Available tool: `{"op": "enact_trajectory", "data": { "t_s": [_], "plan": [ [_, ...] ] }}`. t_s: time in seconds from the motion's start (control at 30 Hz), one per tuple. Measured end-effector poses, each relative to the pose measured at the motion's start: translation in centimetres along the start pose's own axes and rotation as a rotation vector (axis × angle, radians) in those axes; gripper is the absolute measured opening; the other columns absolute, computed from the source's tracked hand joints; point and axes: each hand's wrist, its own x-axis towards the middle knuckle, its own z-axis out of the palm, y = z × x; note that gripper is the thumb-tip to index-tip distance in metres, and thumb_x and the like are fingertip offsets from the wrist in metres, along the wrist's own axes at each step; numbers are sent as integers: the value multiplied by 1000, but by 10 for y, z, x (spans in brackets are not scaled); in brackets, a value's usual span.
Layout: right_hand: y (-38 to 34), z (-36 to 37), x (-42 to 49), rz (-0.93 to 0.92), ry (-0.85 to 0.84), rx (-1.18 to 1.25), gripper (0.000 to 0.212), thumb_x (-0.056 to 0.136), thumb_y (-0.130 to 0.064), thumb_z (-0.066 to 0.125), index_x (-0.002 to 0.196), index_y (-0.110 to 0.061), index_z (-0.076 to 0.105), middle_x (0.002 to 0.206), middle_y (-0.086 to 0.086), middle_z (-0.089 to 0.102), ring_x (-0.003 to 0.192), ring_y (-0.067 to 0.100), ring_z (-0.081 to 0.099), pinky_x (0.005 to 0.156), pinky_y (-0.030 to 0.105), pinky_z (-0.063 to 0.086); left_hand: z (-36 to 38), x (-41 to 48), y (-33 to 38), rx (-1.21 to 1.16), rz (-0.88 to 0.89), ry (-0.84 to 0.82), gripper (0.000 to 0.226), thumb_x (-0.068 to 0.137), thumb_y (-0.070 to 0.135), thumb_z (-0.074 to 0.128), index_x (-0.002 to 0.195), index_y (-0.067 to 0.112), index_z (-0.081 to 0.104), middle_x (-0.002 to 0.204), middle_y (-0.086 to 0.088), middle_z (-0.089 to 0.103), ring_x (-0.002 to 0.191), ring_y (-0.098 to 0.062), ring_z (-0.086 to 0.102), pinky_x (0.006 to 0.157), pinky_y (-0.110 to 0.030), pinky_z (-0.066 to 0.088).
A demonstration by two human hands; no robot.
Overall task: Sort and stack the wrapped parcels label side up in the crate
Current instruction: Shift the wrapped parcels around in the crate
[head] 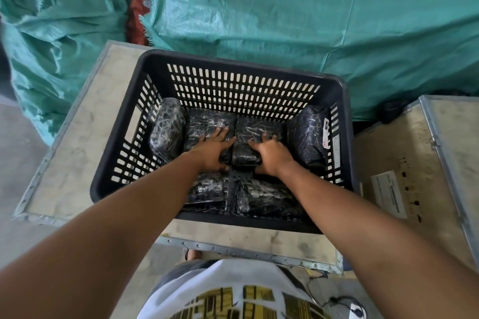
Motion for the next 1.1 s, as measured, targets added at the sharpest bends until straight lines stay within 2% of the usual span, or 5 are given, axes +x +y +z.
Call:
{"op": "enact_trajectory", "data": {
  "t_s": [0.33, 0.47, 0.63, 0.93, 1.1],
  "plan": [
    [13, -40, -11, -67, 348, 564, 63, 68, -22, 89, 128, -17, 73, 109, 1, 79, 89, 6, 73, 80, 10, 54, -21, 3, 3, -558, 5, 138, 100, 90, 33, 77, 162, 40, 9, 161, -2, 41, 144, -23, 43, 114, -34, 33],
    [21, -68, -6, -65, 347, 779, 56, 72, -21, 86, 126, -19, 74, 118, -4, 75, 101, 3, 71, 89, 17, 56, -29, 4, 13, -595, -1, 256, 118, 89, 38, 76, 156, 44, -21, 165, -1, 33, 143, -23, 42, 114, -34, 32],
    [42, -87, -12, 18, 190, 1092, 39, 81, -11, 83, 118, -22, 77, 100, -4, 79, 77, 6, 77, 60, 18, 58, -39, -1, 23, -625, 130, 380, 122, 88, 56, 69, 145, 51, -38, 167, -8, 26, 146, -24, 37, 116, -38, 28],
    [45, -92, -19, 113, 210, 1376, 26, 86, -14, 77, 105, -32, 82, 99, -1, 81, 89, 18, 76, 64, 25, 59, -43, -4, 37, -380, 375, 472, 78, 104, 27, 55, 151, 64, 5, 112, -6, 45, 94, -21, 50, 86, -33, 51],
    [45, -82, -14, 96, 315, 1402, 36, 92, -29, 74, 128, -29, 72, 134, -6, 68, 124, 11, 59, 100, 31, 43, -41, 5, 30, -639, 131, 371, 65, 105, 32, 53, 149, 63, 16, 138, -2, 56, 106, -17, 61, 88, -23, 55]
  ]
}}
